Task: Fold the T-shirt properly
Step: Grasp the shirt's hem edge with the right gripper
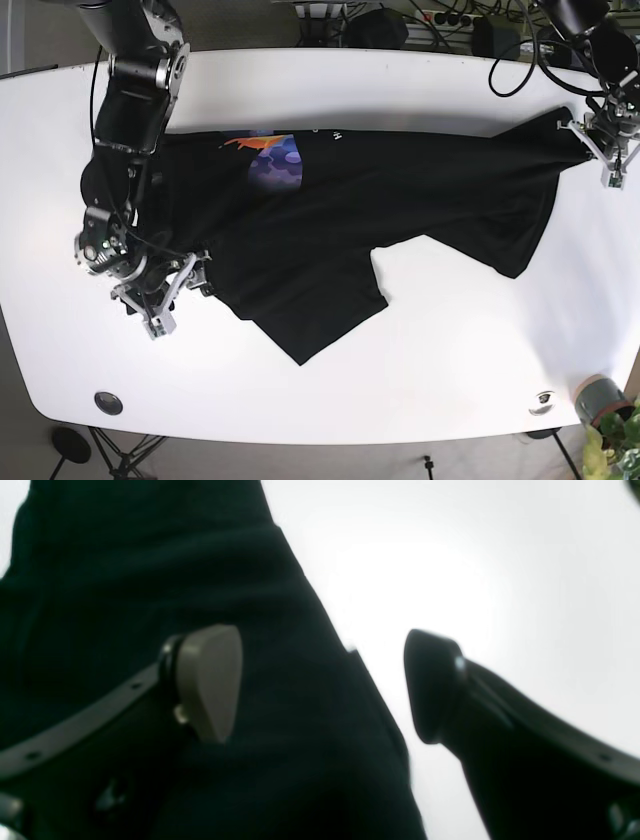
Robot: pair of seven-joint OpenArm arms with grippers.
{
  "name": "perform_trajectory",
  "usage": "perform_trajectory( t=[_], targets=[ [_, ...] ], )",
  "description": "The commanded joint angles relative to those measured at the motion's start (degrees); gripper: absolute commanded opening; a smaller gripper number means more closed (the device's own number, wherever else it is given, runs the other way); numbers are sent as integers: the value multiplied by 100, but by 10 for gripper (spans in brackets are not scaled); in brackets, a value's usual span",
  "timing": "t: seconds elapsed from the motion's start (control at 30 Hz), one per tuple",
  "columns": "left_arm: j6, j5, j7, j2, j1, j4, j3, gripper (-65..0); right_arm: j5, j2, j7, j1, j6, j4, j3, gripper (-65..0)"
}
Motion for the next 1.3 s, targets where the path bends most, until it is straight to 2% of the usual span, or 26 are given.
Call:
perform_trajectory(
  t=[0.0, 0.1, 0.23, 0.43, 0.6, 0.83, 0.97, 1.13, 1.27],
  targets=[
    [34, -25, -88, -137, -42, 103, -32, -650, 56, 56, 420, 383, 7, -423, -91, -168],
    [34, -25, -88, -137, -42, 120, -32, -650, 56, 232, 851, 735, 7, -1171, -364, -168],
    [34, -25, -88, -137, -42, 111, -32, -650, 65, 329, 1422, 1104, 7, -2085, -645, -168],
    [34, -25, -88, -137, -42, 111, -32, -650, 56, 452, 2275, 1596, 7, -3386, -689, -168],
    [34, -25, -88, -137, -42, 111, -32, -650, -14, 461, 2697, 1807, -2, -3993, -698, -168],
    [34, -25, -88, -137, -42, 120, -32, -650, -885, 302, 3356, 1799, -2, -4608, -671, -168],
    [34, -25, -88, -137, -42, 120, -32, -650, -990, 285, 3611, 1781, -10, -4889, -671, -168],
    [34, -25, -88, -137, -34, 103, -32, -650, -990, 232, 3629, 1772, -10, -4995, -671, -168],
    [34, -25, -88, -137, -34, 103, -32, -650, -999, 39, 3611, 1772, -10, -4995, -680, -168]
  ],
)
